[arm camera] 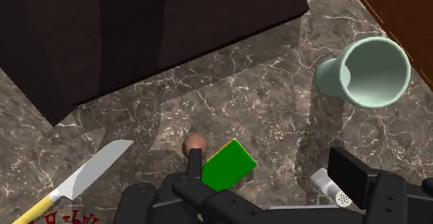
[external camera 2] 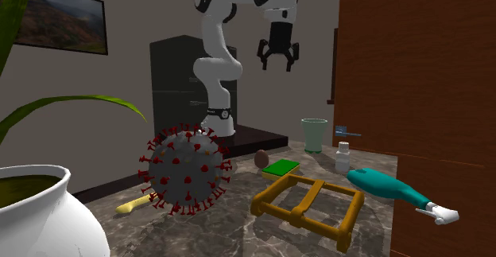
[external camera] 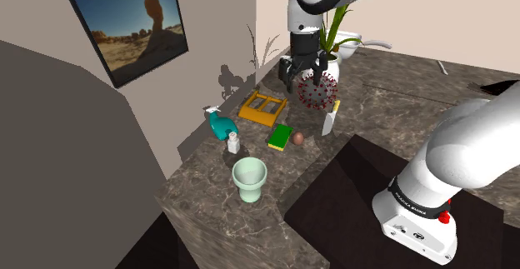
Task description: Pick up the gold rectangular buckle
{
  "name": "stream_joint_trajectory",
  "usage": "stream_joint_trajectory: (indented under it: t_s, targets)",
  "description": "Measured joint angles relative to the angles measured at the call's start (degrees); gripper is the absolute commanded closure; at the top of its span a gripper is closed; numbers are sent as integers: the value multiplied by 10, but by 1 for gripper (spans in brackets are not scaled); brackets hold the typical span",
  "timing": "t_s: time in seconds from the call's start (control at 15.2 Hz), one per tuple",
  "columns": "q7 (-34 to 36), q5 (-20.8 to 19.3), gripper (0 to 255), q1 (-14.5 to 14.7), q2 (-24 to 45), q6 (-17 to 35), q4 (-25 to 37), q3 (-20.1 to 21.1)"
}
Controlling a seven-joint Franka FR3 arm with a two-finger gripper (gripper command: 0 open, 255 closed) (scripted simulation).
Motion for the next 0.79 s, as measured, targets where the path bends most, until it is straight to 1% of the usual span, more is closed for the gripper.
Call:
stream_joint_trajectory:
  t_s: [0.33, 0.66, 0.79]
  targets:
    - [53, 0, 0, -19, 110, 70, 43, -1]
    - [105, 0, 0, -32, 211, 125, 92, -6]
    - [123, -1, 0, -37, 254, 137, 125, -11]
